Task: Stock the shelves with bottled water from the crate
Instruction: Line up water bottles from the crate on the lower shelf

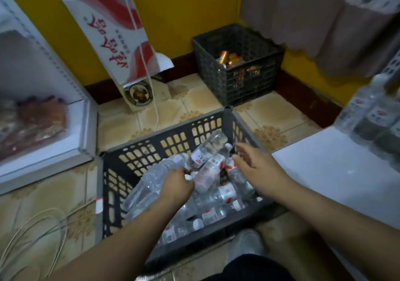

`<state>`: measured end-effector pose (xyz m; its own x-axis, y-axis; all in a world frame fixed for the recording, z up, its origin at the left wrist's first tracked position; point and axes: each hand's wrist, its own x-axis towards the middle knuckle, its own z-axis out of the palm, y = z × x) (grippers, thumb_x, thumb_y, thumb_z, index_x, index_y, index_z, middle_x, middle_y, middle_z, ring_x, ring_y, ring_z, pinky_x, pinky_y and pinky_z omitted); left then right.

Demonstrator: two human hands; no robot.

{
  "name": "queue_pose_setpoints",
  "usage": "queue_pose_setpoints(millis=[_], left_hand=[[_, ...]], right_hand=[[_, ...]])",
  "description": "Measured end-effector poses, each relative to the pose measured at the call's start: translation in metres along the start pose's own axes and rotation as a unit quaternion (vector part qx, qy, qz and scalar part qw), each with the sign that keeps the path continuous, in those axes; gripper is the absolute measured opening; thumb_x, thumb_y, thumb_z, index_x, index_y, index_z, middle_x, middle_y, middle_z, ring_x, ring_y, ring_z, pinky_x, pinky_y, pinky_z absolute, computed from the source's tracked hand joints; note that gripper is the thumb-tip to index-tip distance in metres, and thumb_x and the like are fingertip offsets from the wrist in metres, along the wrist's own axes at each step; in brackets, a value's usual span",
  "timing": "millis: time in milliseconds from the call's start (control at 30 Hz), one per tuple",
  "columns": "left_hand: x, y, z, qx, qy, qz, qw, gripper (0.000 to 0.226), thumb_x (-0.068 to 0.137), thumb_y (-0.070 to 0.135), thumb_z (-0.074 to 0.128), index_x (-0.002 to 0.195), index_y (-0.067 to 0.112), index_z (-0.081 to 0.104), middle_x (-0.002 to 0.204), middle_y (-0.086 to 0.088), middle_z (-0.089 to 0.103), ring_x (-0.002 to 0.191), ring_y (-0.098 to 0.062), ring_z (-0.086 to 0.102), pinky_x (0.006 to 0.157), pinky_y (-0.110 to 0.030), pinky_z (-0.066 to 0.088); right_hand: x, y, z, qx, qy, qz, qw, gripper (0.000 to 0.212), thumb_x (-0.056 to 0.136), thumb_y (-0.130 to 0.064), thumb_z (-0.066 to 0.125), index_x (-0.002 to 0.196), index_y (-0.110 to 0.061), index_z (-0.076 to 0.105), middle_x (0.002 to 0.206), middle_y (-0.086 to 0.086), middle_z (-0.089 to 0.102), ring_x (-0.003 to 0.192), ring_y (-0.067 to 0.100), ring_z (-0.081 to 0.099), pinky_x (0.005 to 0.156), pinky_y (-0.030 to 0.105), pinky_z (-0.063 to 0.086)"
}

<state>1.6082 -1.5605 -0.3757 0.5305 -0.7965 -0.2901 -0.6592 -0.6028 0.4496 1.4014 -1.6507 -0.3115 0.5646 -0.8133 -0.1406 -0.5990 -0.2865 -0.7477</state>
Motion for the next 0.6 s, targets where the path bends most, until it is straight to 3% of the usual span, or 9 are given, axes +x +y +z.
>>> queue_pose_setpoints(millis=[100,233,300,367,467,533,600], left_hand=[[0.0,-0.027,0.01,0.056,0.066,-0.044,0.995,0.041,0.09,0.032,0.06,0.127,0.017,0.052,0.128,-0.008,0.048,0.111,-0.026,0.054,0.092,-0.036,0.046],[0.006,-0.044,-0.004,0.166,0.226,0.014,0.96,0.047,0.079,0.031,0.068,0.122,0.018,0.053,0.119,-0.008,0.045,0.111,-0.027,0.044,0.091,-0.037,0.041],[0.022,-0.056,-0.014,0.151,0.183,-0.047,0.97,0.064,0.08,0.043,0.069,0.134,0.017,0.045,0.13,-0.013,0.042,0.119,-0.032,0.043,0.097,-0.041,0.042],[0.035,-0.069,-0.022,0.062,0.078,-0.128,0.987,0.073,0.081,0.048,0.07,0.139,0.015,0.041,0.134,-0.015,0.048,0.118,-0.033,0.051,0.096,-0.041,0.046],[0.041,-0.075,-0.03,-0.038,0.016,-0.14,0.989,0.051,0.079,0.047,0.074,0.111,0.011,0.057,0.107,-0.009,0.065,0.092,-0.025,0.061,0.074,-0.031,0.049],[0.042,-0.072,-0.035,-0.129,0.002,-0.184,0.974,0.048,0.077,0.048,0.076,0.098,0.009,0.058,0.097,-0.012,0.065,0.078,-0.021,0.057,0.064,-0.028,0.047],[0.038,-0.069,-0.041,-0.273,-0.02,-0.253,0.928,0.057,0.076,0.048,0.076,0.106,0.002,0.058,0.097,-0.013,0.062,0.079,-0.023,0.061,0.061,-0.028,0.05]], right_hand=[[0.011,0.011,0.038,-0.029,-0.028,0.046,0.998,0.041,0.102,-0.034,0.046,0.14,-0.018,0.045,0.133,0.007,0.058,0.117,0.023,0.058,0.098,0.039,0.048],[0.011,0.029,0.078,-0.149,-0.062,0.047,0.986,0.042,0.101,-0.035,0.043,0.14,-0.02,0.043,0.131,0.004,0.058,0.111,0.023,0.059,0.088,0.039,0.052],[0.008,0.033,0.083,-0.176,-0.045,0.045,0.982,0.043,0.1,-0.037,0.04,0.14,-0.024,0.041,0.131,0.002,0.057,0.107,0.023,0.061,0.084,0.041,0.053],[0.009,0.033,0.082,-0.17,-0.036,0.039,0.984,0.044,0.098,-0.039,0.041,0.141,-0.028,0.041,0.132,-0.001,0.059,0.108,0.023,0.061,0.085,0.041,0.053],[0.007,0.034,0.079,-0.144,-0.052,0.049,0.987,0.049,0.096,-0.044,0.044,0.144,-0.036,0.038,0.135,-0.006,0.058,0.114,0.02,0.06,0.09,0.04,0.053],[0.007,0.035,0.08,-0.11,-0.061,0.054,0.991,0.05,0.096,-0.043,0.047,0.145,-0.036,0.039,0.134,-0.007,0.059,0.116,0.016,0.059,0.094,0.039,0.052],[0.008,0.033,0.077,-0.021,-0.051,0.068,0.996,0.047,0.097,-0.035,0.052,0.143,-0.031,0.045,0.128,-0.006,0.061,0.112,0.012,0.059,0.091,0.029,0.053]])
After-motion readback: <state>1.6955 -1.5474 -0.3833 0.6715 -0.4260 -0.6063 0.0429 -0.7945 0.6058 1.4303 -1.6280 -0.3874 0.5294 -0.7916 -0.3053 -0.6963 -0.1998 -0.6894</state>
